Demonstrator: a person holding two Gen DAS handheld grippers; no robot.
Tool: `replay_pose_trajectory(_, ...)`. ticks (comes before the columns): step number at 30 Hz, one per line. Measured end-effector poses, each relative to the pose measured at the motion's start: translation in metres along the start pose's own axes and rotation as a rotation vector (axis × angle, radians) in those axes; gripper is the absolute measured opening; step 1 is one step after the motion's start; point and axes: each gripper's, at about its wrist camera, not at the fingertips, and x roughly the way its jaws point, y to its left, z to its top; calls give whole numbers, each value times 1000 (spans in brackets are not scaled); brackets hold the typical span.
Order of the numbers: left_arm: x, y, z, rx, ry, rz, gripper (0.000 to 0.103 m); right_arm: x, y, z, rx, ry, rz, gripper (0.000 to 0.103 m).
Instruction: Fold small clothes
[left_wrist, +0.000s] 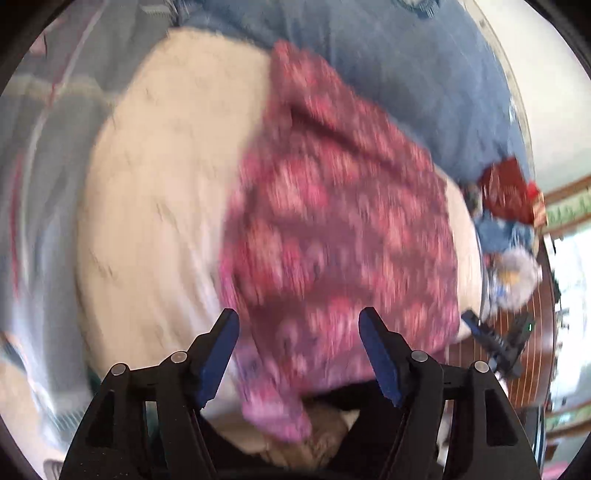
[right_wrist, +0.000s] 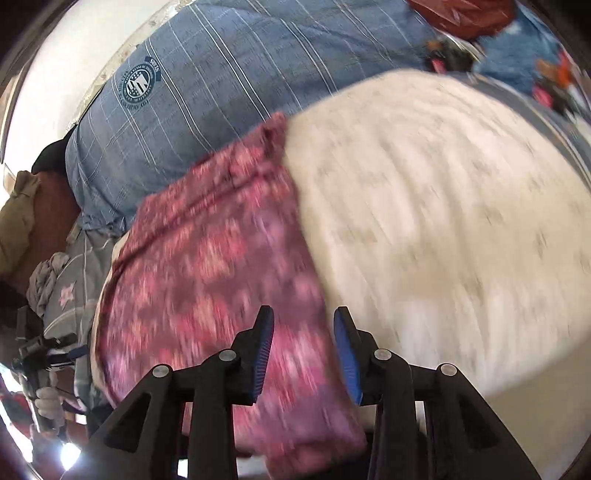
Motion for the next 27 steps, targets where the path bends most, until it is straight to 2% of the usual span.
replay_pose_trajectory(3,12,-13,-25,31,63,20,67,-9,-11,-24,15,41,27,38)
replay_pose_trajectory(6,27,-15,-36,27,110,10,67,-10,-15,-38,14,81,33,39)
replay_pose_trajectory(8,41,-15,-37,2,143,14,67,-9,-15,-44,-4,99,33,44)
replay_pose_trajectory(9,45,-14,-38,-8,162,15,67,-8,-15,-47,-21,106,22,47)
replay_pose_trajectory(15,68,-9,-37,-31,222,42,67,4,-17,-61,-59,195,-5,48)
replay_pose_trajectory(20,93,3,-37,-98,268,59,64,18,-4,-64,-179,248,-88,51)
replay_pose_trajectory(21,96,4,-38,-105,272,60,53,23,-1,-63,-202,263,-109,51)
replay_pose_trajectory(22,101,5,-39,-108,282,58,31,27,0,-63,-221,275,-119,51)
replay_pose_trajectory(24,107,8,-41,-112,318,32,7,32,2,-64,-257,298,-133,47)
replay_pose_trajectory(26,104,9,-42,-111,308,6,5,30,2,-66,-298,309,-135,20)
replay_pose_trajectory(27,99,6,-42,-98,302,-13,5,28,1,-67,-302,326,-103,5)
